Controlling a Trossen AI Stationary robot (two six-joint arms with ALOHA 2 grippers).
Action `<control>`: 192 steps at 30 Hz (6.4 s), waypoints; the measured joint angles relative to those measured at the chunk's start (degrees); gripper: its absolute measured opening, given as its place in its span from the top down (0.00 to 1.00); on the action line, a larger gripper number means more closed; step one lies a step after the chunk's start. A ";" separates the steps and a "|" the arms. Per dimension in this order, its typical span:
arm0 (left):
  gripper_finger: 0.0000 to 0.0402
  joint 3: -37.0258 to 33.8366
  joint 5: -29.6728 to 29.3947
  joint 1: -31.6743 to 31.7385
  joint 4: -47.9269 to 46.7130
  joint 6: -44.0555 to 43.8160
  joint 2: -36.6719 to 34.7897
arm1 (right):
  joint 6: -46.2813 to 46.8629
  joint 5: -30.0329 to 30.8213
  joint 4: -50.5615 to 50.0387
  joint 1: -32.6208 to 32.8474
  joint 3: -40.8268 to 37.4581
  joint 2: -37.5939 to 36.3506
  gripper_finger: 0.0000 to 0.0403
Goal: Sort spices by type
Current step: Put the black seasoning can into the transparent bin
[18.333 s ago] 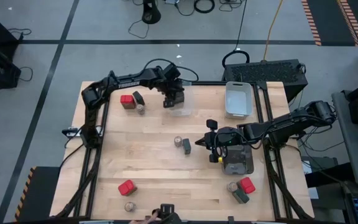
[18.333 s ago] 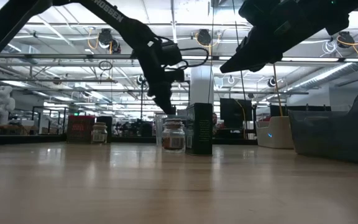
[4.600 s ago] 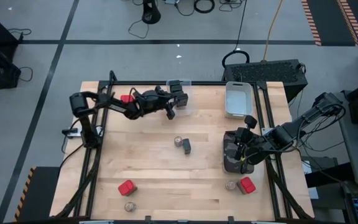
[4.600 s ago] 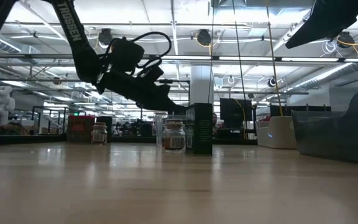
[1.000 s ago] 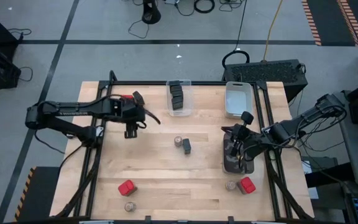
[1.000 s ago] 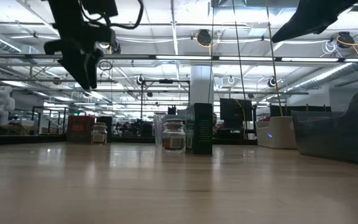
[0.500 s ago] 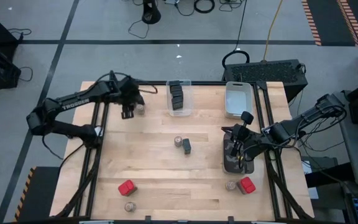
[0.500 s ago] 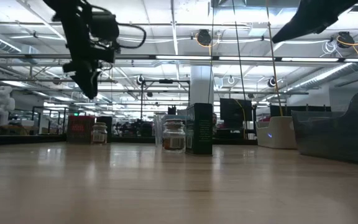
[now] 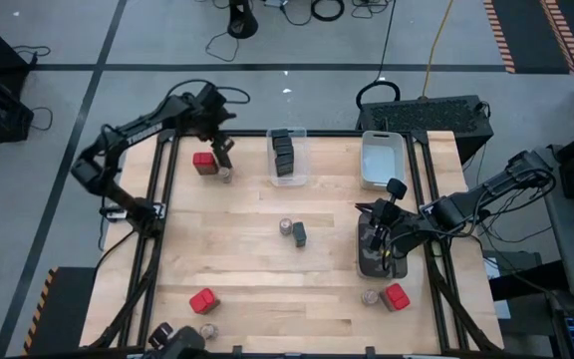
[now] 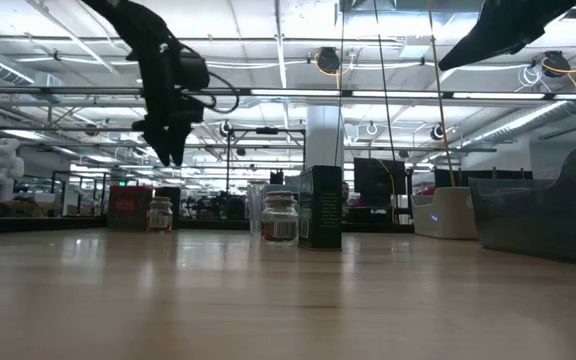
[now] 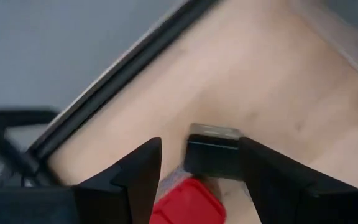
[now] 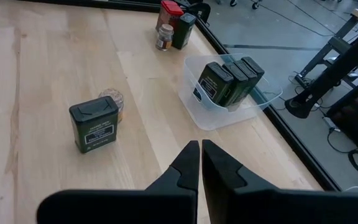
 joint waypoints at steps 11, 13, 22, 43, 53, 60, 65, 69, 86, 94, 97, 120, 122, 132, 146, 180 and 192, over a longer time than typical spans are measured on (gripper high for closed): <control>0.45 1.09 -0.08 0.08 -6.65 5.64 3.66 | 0.00 0.02 -0.66 0.00 0.00 0.00 1.00; 0.45 1.11 -0.12 0.08 -6.57 5.79 3.64 | 0.00 0.00 -0.68 0.00 0.00 0.00 1.00; 0.45 1.11 -0.44 -0.46 -2.51 5.38 3.64 | 0.02 0.00 -0.68 0.00 0.00 0.00 1.00; 0.29 0.79 0.28 -0.70 2.26 4.82 3.57 | -0.20 0.00 -0.83 0.00 -0.02 0.00 1.00; 0.15 0.28 3.31 -2.24 7.06 2.43 3.57 | -0.22 0.02 -0.79 0.00 -0.02 0.00 1.00; 0.15 0.28 3.12 -2.46 7.49 -0.89 3.57 | -0.20 0.02 -0.76 -0.02 -0.02 0.00 1.00; 0.15 0.28 2.78 -2.45 3.60 -0.52 3.57 | -0.20 0.02 -0.74 -0.01 -0.02 0.00 1.00; 0.15 0.28 2.67 -2.14 0.82 -0.09 3.57 | -0.21 0.02 -0.76 -0.01 -0.02 0.00 1.00; 0.15 0.28 2.90 -2.20 -0.58 4.66 3.57 | -0.02 0.02 -0.76 0.00 -0.02 0.00 1.00; 0.15 0.28 2.71 -2.34 -0.94 3.98 3.57 | 0.00 0.02 -0.76 0.00 -0.02 0.00 1.00; 0.15 0.28 2.73 -2.53 -1.80 2.22 3.92 | 0.00 0.02 -0.76 0.00 -0.02 0.00 1.00; 0.15 0.21 2.31 -2.57 -3.12 4.27 6.32 | 0.00 -0.22 -0.79 0.00 -0.02 0.00 1.00; 0.15 0.21 2.31 -2.57 -3.10 4.45 6.32 | 0.00 -0.22 -0.81 0.00 -0.02 -0.01 1.00; 0.15 0.21 3.17 -1.93 -3.62 5.42 6.32 | 0.00 -0.22 -1.03 -0.02 -0.02 0.00 1.00; 0.15 -5.31 3.56 -0.93 0.21 6.99 6.30 | 0.00 -0.20 -1.01 -0.02 -0.02 -0.02 1.00; 0.25 -4.92 4.04 -0.93 2.93 3.71 6.28 | 0.00 -0.17 -0.98 -0.02 -0.02 -0.02 1.00; 0.29 -4.92 3.64 -0.95 2.97 3.71 6.24 | 0.00 -0.19 -1.01 -0.02 -0.02 -0.02 1.00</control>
